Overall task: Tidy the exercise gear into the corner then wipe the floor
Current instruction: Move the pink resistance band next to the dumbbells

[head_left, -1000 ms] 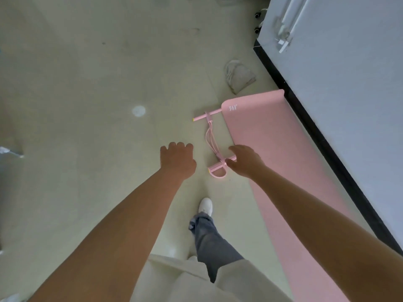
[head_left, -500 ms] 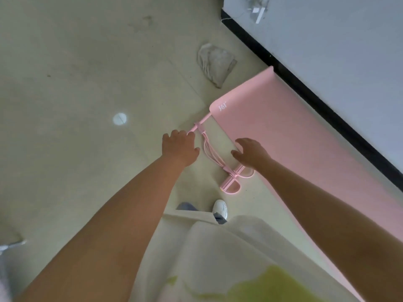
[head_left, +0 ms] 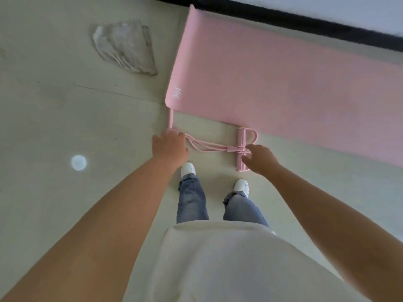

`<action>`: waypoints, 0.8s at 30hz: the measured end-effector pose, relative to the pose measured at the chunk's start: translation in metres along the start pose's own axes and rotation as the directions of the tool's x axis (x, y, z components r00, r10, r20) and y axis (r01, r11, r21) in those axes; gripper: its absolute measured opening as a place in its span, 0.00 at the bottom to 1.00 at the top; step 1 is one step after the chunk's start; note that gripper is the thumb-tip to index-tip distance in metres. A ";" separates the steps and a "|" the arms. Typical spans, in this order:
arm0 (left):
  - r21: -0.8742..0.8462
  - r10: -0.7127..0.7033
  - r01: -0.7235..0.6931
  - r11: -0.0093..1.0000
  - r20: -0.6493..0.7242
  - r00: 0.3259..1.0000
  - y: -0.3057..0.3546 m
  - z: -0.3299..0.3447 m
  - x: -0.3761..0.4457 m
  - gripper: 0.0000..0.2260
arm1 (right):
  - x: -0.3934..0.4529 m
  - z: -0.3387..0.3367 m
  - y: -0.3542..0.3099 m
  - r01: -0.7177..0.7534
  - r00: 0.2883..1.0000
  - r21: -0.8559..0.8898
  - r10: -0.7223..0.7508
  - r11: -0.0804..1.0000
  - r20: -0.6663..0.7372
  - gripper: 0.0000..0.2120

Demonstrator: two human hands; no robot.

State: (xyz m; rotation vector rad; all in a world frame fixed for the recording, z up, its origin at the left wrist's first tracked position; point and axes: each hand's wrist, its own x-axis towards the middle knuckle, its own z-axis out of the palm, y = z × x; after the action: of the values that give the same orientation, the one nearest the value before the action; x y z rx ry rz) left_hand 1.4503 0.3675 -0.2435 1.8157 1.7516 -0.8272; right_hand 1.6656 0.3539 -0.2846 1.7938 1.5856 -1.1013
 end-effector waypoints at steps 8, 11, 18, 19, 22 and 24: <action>0.128 0.115 -0.140 0.982 0.188 0.975 -0.020 0.125 0.166 0.17 | 0.134 0.108 -0.003 -0.103 0.989 0.030 0.099 0.994 0.107 0.19; 0.177 0.093 -0.131 0.975 0.207 0.974 -0.025 0.188 0.231 0.16 | 0.208 0.159 0.005 -0.129 0.980 -0.018 0.130 0.992 0.153 0.20; 0.209 0.038 -0.089 0.974 0.238 0.971 -0.021 0.322 0.359 0.20 | 0.361 0.248 0.032 -0.205 0.975 -0.012 0.206 0.979 0.079 0.23; 0.202 0.031 -0.078 0.976 0.227 0.973 -0.021 0.336 0.371 0.24 | 0.377 0.258 0.038 -0.215 0.975 -0.019 0.215 0.977 0.048 0.24; 0.189 -0.011 -0.017 0.982 0.147 0.989 -0.013 0.375 0.409 0.27 | 0.416 0.286 0.056 -0.255 0.967 -0.076 0.253 0.964 -0.037 0.26; 0.203 -0.036 0.017 0.979 0.092 0.995 -0.009 0.390 0.424 0.22 | 0.432 0.301 0.065 -0.266 0.963 -0.157 0.257 0.951 -0.079 0.27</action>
State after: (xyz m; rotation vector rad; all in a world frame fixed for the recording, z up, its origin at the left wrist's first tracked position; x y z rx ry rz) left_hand 1.4036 0.3911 -0.8177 1.8490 1.6872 -1.1193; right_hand 1.6539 0.3443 -0.8148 1.8713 1.3770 -0.7779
